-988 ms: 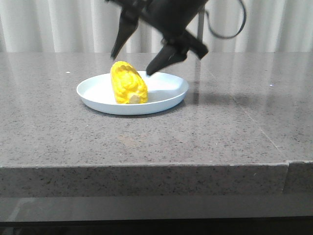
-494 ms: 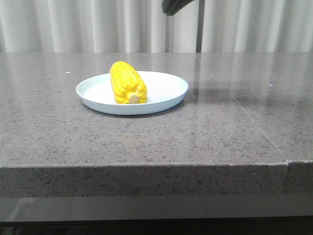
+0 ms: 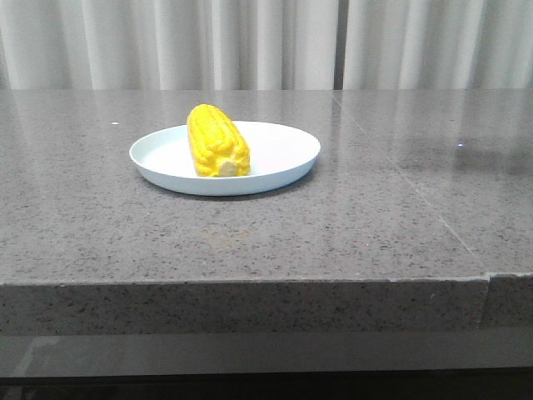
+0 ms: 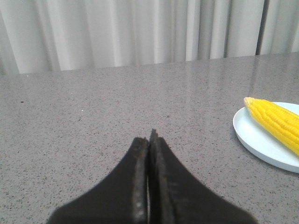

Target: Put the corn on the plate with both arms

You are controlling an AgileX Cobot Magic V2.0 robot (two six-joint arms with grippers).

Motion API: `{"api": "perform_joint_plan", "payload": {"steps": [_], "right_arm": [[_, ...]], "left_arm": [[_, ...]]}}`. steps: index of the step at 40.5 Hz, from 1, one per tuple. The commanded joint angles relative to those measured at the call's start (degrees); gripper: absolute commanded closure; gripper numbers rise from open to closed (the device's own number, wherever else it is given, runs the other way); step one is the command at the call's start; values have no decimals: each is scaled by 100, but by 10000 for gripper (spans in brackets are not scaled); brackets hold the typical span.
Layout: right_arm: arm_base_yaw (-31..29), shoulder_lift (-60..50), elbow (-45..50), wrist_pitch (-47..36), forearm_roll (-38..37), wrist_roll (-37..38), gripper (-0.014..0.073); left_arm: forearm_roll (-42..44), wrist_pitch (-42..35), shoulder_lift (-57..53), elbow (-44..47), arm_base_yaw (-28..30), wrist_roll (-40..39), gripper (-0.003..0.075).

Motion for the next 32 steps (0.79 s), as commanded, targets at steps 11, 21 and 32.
{"api": "perform_joint_plan", "payload": {"steps": [11, 21, 32], "right_arm": [[-539, -2030, 2181, -1065, -693, -5, 715], [-539, -3718, 3939, -2038, -693, -5, 715], [-539, -5689, 5396, -2907, -867, -5, 715]], "left_arm": [[0, -474, 51, -153, -10, 1, 741], [0, -474, 51, -153, -10, 1, 741], [0, -474, 51, -153, -10, 1, 741]]}}
